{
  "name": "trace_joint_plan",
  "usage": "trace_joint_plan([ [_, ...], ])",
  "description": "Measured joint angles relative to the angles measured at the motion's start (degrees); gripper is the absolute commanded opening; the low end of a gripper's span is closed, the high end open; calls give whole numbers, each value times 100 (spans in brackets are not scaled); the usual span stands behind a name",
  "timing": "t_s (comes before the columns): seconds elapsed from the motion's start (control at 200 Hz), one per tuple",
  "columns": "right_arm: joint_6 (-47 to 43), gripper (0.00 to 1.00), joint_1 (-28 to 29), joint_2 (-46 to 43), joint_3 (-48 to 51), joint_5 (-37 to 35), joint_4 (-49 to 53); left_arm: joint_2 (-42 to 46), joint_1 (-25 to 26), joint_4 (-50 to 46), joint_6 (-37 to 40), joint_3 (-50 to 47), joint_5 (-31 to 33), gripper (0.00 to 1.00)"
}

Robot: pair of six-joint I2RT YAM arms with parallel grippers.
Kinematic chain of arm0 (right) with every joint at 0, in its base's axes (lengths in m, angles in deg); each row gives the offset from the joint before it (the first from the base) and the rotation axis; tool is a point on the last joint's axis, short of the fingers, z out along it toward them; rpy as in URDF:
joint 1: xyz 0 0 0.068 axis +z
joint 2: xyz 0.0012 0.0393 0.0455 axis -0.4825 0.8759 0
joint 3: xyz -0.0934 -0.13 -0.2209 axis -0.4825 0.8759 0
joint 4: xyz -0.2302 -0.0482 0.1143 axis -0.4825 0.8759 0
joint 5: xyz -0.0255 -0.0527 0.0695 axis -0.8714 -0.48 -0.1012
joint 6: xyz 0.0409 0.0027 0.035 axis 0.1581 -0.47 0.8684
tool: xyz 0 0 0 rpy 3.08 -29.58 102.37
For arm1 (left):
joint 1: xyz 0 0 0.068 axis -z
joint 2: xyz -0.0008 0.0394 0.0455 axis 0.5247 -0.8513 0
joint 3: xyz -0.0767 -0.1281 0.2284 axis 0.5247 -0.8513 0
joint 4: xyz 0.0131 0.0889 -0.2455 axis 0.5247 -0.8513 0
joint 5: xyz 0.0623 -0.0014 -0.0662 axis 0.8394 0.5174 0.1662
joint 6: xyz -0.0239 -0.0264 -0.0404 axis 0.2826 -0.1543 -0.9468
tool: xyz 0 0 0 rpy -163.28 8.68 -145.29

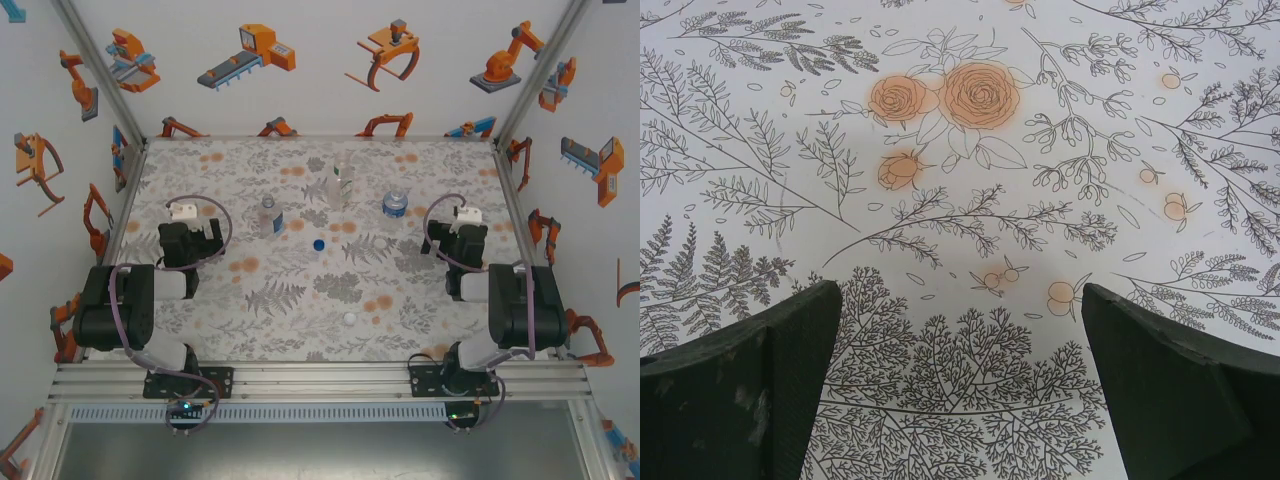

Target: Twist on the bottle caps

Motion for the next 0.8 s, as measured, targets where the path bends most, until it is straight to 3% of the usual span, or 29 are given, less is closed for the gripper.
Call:
trace_joint_plan([
  [0.801,4,99,-131,0,-20,155,4,0,-146,-11,-9,0,-96,97],
])
